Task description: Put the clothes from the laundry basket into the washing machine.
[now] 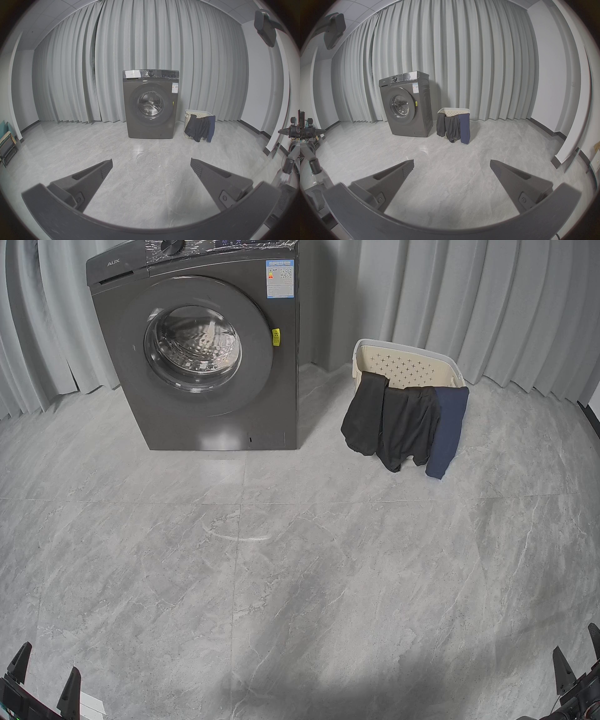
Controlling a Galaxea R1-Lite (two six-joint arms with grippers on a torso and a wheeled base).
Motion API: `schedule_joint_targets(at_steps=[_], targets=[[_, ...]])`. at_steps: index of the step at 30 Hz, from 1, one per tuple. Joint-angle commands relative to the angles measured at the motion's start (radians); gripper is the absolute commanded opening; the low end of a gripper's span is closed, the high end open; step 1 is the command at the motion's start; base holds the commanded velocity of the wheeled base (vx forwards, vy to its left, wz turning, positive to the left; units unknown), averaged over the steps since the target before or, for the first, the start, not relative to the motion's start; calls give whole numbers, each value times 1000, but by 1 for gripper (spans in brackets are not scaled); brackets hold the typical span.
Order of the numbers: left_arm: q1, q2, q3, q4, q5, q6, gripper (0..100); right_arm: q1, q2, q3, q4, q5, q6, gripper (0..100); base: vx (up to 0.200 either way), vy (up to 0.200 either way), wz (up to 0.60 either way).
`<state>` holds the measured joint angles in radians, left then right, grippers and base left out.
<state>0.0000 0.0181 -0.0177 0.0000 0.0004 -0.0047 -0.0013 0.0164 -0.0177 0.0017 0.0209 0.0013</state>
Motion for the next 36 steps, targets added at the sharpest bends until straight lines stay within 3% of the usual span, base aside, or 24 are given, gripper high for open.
schedule_joint_targets(at_steps=[1, 36], targets=[[0, -18, 18, 0, 0, -6, 100, 0, -9, 18, 0, 1, 0, 100, 0, 0, 0], [0, -17, 18, -2, 3, -14, 100, 0, -10, 18, 0, 2, -1, 100, 200, 0, 0]])
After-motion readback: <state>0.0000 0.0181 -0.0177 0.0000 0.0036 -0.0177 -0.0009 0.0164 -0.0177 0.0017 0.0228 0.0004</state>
